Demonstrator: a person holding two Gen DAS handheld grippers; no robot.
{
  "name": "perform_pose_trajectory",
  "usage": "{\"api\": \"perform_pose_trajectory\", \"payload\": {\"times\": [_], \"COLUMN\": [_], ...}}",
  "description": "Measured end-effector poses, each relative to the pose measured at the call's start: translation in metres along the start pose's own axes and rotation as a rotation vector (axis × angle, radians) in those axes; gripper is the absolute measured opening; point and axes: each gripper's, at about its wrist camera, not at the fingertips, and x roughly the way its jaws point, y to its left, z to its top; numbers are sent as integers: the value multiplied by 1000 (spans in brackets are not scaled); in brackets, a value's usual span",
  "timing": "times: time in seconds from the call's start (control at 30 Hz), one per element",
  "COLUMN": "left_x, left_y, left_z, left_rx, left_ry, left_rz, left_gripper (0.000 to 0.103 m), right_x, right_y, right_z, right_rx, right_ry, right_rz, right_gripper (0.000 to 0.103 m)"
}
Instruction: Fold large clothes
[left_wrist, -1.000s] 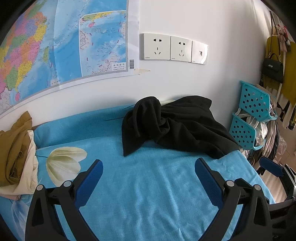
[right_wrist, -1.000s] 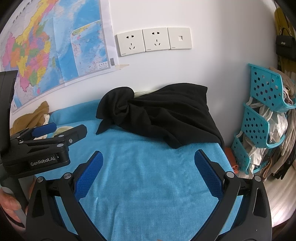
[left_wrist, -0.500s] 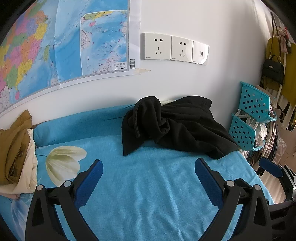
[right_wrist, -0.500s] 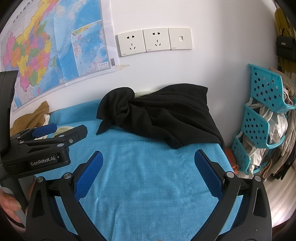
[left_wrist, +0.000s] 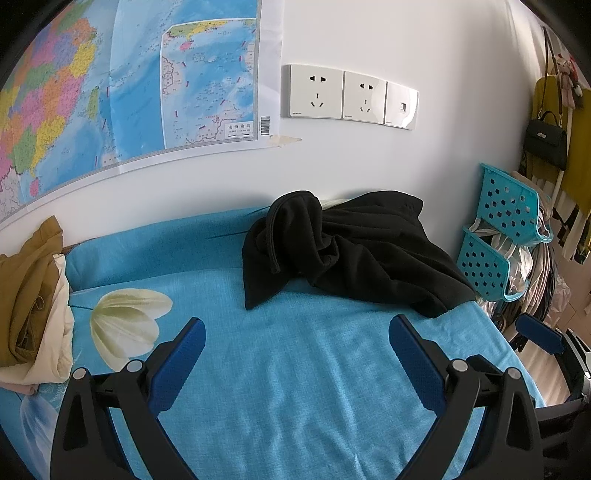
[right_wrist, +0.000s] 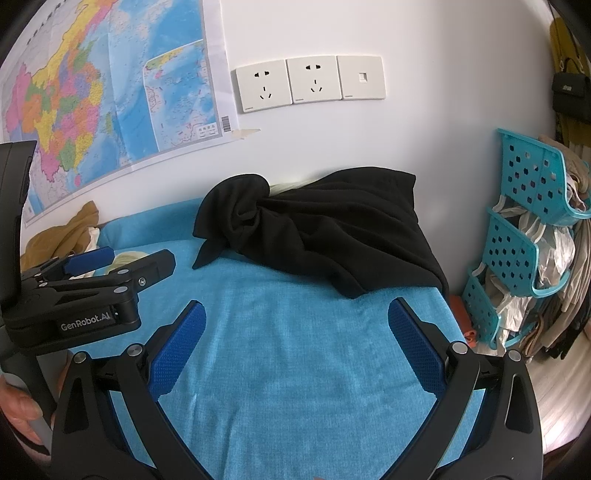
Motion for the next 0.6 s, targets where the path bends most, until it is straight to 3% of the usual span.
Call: {"api": "perform_pose_trajectory", "payload": {"times": [0.6], "left_x": [4], "left_y": [-1], "left_z": [-1], "left_rx": [-3], "left_ry": [10], "left_rz": [7], "left_gripper": [96], "right_x": [3], "right_y": [0], "right_z": [4], "right_rx": [-14], "right_ry": [-1], "right_rz": [6], "right_gripper": [98]}}
